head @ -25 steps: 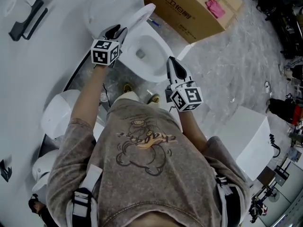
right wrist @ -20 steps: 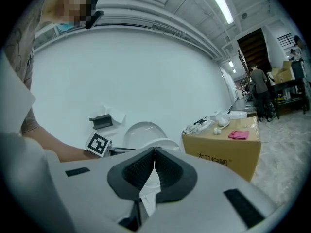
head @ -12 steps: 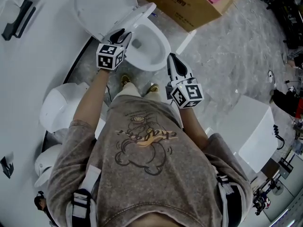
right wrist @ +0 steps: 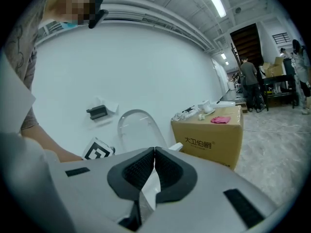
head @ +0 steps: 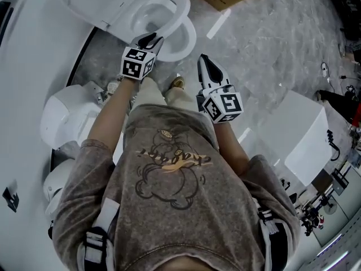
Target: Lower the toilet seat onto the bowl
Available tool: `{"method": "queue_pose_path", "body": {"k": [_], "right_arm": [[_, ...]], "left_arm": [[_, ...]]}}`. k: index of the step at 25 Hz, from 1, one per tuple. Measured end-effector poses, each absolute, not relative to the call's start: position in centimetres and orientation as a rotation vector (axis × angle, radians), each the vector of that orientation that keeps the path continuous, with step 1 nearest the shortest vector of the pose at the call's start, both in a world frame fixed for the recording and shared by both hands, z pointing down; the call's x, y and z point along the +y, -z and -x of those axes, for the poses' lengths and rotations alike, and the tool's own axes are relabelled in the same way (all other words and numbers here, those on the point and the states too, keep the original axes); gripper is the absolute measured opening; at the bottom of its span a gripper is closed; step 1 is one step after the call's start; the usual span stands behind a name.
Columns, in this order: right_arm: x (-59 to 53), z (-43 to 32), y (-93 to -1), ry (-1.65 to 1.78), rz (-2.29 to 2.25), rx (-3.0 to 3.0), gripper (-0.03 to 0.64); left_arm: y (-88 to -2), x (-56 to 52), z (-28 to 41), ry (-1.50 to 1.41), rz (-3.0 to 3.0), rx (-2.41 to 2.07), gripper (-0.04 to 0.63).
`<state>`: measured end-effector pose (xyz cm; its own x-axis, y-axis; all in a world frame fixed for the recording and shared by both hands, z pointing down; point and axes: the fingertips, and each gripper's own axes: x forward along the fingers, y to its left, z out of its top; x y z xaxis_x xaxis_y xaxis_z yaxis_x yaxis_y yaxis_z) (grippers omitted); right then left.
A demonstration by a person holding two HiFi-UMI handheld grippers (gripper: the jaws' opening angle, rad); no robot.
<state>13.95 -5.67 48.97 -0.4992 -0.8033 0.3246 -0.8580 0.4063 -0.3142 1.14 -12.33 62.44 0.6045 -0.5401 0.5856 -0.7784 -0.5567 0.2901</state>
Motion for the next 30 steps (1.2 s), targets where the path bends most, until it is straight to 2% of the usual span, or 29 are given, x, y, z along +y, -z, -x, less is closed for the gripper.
{"method": "queue_pose_path", "body": {"k": [12, 22, 30], "right_arm": [[-3.5, -20.4, -56.3, -0.74, -1.516, -2.419, 0.028], [-2.5, -22.7, -64.2, -0.802, -1.472, -2.357, 0.028], [-2.0, -23.5, -67.3, -0.866, -1.466, -2.309, 0.028]], "left_arm": [[-77.3, -6.2, -8.9, -0.797, -2.207, -0.963, 0.102], [-89.3, -4.7, -11.1, -0.911, -2.113, -0.945, 0.063], [-94.7, -4.3, -11.0, -0.976, -2.032, -0.929, 0.058]]}}
